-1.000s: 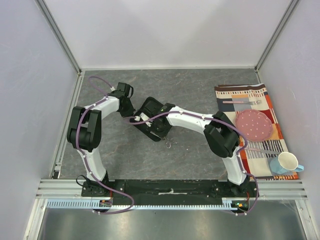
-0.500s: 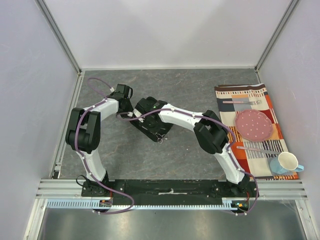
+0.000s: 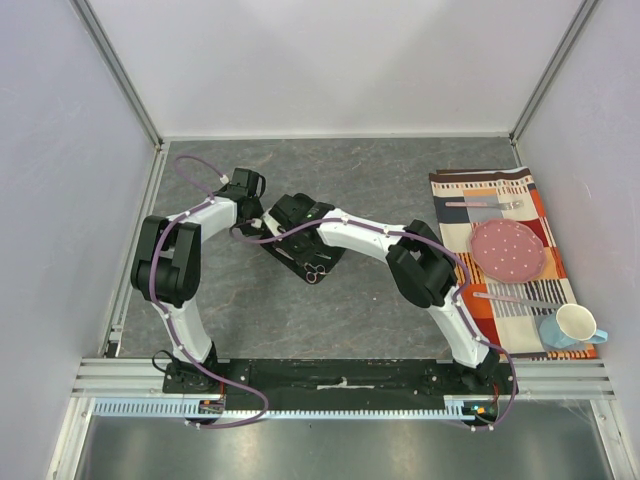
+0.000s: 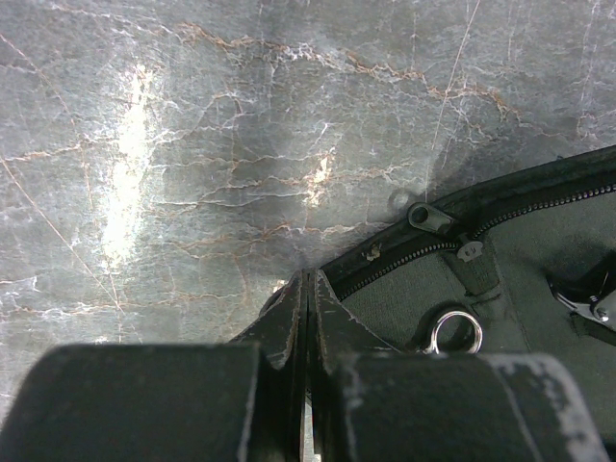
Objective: Sort the hair-cutting tools
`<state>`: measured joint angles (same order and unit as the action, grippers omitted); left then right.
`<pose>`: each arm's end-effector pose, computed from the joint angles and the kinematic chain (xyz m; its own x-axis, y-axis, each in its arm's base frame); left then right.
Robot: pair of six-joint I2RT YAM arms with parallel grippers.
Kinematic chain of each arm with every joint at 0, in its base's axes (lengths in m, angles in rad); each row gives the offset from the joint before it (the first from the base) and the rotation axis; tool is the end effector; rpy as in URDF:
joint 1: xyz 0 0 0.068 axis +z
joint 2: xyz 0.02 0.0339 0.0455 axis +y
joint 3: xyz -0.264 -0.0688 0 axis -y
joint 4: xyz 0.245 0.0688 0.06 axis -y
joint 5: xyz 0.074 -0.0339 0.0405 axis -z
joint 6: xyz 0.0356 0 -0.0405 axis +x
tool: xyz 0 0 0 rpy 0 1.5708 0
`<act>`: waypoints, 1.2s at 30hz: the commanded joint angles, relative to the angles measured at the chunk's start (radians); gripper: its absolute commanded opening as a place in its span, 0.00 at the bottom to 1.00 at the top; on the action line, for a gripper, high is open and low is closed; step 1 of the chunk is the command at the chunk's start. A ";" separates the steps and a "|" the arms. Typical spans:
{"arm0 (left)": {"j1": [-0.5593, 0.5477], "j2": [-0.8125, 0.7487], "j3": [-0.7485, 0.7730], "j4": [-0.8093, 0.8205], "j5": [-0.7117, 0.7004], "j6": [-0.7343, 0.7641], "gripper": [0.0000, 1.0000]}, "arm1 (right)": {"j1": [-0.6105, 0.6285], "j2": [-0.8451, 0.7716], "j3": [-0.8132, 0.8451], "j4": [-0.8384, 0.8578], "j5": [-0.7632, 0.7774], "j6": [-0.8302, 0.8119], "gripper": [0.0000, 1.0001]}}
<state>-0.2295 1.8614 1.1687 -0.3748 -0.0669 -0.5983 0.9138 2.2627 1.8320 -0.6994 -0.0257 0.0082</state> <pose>0.3660 -0.0831 0.1602 -0.8150 -0.3867 -0.4315 -0.3188 0.9211 -0.2233 0.2942 0.3829 0.1699 -0.5589 -0.7112 -0.4264 -0.7937 0.6077 0.0267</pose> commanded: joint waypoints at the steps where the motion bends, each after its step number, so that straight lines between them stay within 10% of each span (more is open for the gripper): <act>1: -0.018 -0.007 -0.027 -0.026 0.079 -0.015 0.02 | 0.003 0.023 -0.013 0.277 -0.046 0.070 0.00; 7: -0.018 -0.004 -0.030 -0.026 0.082 -0.015 0.02 | 0.003 -0.038 -0.088 0.325 0.018 0.087 0.00; 15: -0.016 -0.007 -0.026 -0.027 0.081 -0.011 0.02 | 0.005 -0.276 -0.249 0.296 0.070 0.082 0.44; 36: -0.016 -0.021 -0.029 -0.026 0.087 -0.012 0.02 | 0.028 -0.440 -0.527 0.314 0.075 0.179 0.47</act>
<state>-0.2371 1.8580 1.1633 -0.3695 -0.0319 -0.5983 0.9348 1.8004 1.3106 -0.4473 0.0612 0.1417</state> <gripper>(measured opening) 0.025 0.469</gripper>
